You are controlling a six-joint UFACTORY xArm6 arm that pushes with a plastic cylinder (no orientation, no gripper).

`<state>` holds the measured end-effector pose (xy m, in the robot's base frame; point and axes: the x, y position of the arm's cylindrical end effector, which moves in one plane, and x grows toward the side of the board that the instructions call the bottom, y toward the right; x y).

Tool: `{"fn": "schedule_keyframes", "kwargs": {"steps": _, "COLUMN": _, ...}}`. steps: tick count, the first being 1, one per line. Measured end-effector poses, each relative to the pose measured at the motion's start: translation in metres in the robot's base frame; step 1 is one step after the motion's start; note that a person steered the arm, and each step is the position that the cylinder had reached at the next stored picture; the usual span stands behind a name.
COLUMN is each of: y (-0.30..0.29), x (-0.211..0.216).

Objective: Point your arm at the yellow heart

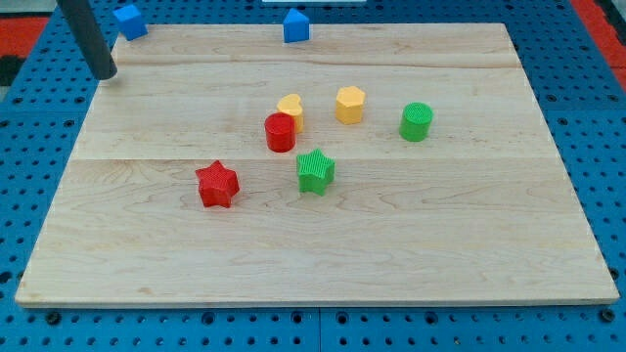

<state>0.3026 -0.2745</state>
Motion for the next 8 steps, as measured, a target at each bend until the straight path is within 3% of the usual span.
{"fn": "schedule_keyframes", "kwargs": {"steps": 4, "y": 0.103, "x": 0.071}}
{"fn": "schedule_keyframes", "kwargs": {"steps": 6, "y": 0.177, "x": 0.077}}
{"fn": "schedule_keyframes", "kwargs": {"steps": 8, "y": 0.199, "x": 0.069}}
